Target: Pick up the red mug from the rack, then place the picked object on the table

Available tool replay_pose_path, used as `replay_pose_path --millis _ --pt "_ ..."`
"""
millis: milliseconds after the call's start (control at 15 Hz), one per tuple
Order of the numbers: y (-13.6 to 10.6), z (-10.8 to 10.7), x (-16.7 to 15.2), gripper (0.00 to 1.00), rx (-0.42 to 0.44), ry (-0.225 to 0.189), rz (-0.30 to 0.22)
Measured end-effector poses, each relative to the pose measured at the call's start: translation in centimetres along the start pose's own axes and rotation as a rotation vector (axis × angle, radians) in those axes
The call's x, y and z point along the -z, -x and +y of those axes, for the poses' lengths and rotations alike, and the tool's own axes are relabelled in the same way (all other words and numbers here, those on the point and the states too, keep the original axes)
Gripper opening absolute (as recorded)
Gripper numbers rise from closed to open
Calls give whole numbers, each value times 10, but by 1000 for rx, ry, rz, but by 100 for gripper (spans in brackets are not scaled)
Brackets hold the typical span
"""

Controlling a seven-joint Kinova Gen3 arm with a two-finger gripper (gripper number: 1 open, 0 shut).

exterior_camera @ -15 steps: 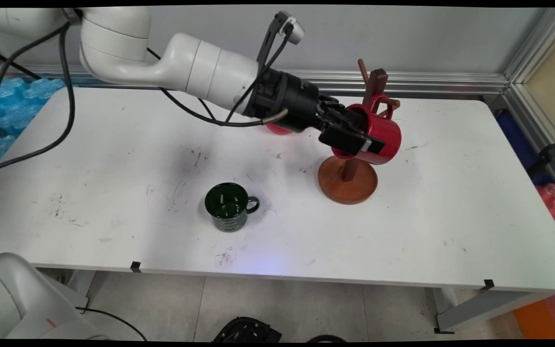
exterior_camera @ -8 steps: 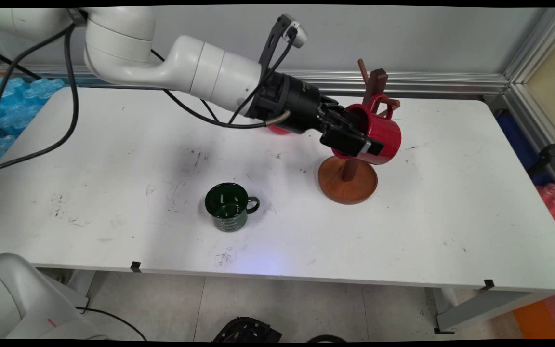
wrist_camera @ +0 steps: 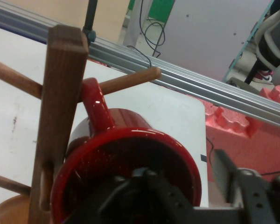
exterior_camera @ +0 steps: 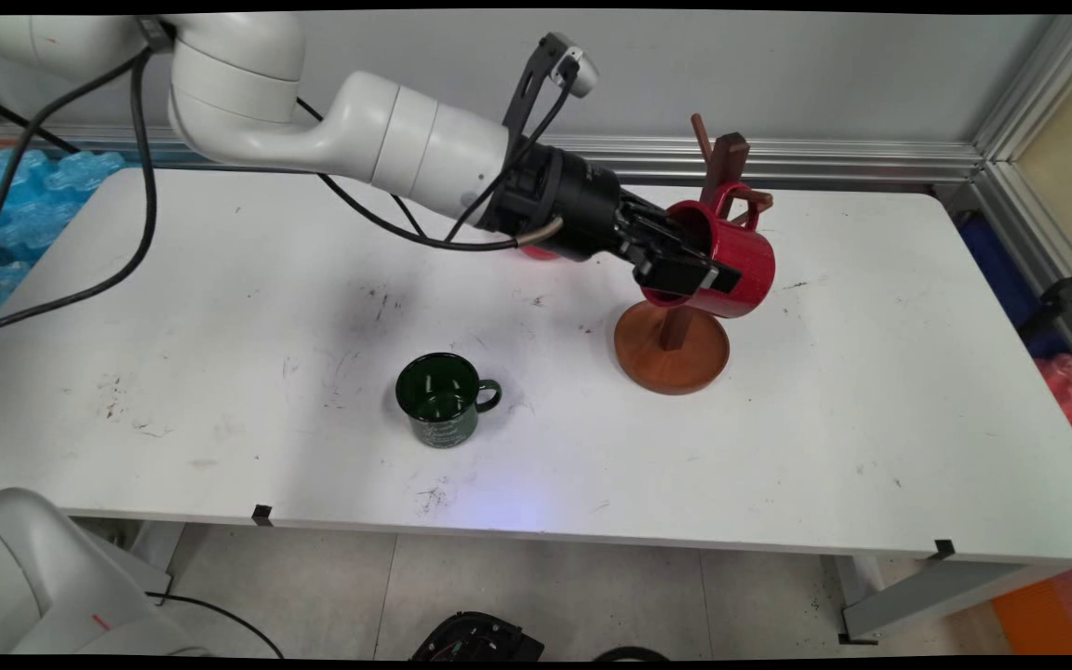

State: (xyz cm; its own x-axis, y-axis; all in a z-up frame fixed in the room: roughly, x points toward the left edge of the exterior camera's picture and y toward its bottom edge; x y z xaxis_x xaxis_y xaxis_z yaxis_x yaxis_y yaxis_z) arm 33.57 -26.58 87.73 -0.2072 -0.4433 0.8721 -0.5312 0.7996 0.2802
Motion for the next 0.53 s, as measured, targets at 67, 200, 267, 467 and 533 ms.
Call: replay_pose_path --millis 67,200,267,467,533 --pt "0 0 0 0 0 0 -1" --pt "0 0 0 0 0 1 -3" --pt "0 0 0 0 -1 1 -3" --pt "0 0 -1 0 -1 2 -4" --pt "0 1 -1 0 -2 3 -4"
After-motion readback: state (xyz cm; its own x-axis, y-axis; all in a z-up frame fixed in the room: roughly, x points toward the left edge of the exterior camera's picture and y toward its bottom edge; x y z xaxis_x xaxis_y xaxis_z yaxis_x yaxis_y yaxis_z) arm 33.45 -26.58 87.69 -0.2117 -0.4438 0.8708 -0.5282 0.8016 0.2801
